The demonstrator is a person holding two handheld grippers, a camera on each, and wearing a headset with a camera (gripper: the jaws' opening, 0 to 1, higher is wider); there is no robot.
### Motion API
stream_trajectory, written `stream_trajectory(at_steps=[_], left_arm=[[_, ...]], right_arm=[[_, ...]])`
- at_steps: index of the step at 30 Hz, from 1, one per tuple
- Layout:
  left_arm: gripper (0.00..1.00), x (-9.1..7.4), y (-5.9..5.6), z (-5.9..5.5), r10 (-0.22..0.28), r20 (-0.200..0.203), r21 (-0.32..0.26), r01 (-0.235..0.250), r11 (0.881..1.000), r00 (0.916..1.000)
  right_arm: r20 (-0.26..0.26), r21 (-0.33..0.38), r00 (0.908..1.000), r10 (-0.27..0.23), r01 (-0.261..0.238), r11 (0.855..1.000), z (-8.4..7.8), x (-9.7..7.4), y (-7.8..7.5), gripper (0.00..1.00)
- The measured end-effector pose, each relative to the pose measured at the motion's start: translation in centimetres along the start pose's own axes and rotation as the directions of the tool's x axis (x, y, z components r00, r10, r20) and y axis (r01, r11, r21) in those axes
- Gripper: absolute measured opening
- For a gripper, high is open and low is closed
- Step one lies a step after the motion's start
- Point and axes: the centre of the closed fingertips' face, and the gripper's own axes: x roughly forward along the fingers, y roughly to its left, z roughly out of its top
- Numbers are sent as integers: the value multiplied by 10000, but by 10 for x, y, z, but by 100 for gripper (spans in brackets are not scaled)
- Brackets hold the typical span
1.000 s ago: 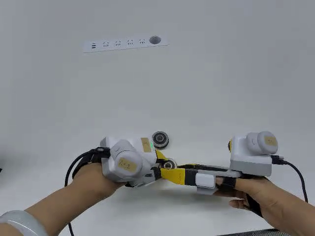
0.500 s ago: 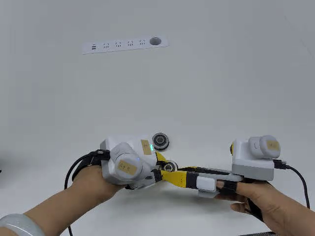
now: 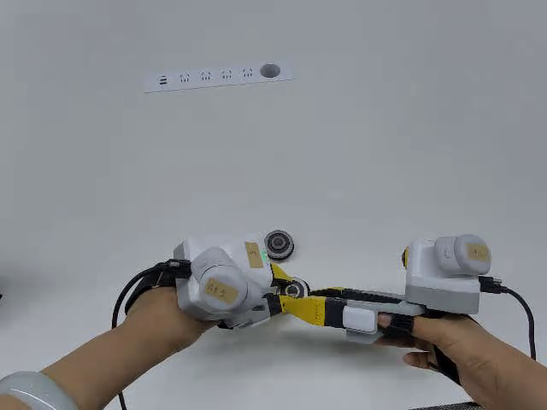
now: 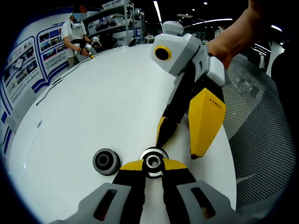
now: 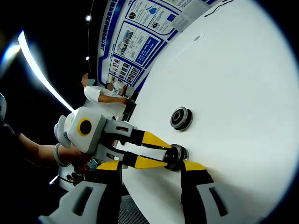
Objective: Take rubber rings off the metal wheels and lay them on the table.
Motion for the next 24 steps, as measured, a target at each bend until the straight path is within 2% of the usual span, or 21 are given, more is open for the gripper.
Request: stream_trajectory(at_steps=[13,24], left_arm=[[13,0,0,0,0,53,-38,0,10000,10000],[13,-1,0,0,-1,77,-60,1,10000,10000]], right_arm=[[-74,2,9985,-550,550,9985,-1,0,-14,33],[-115,-88,9925,-1216,1215,9925,-1,0,-30,13]])
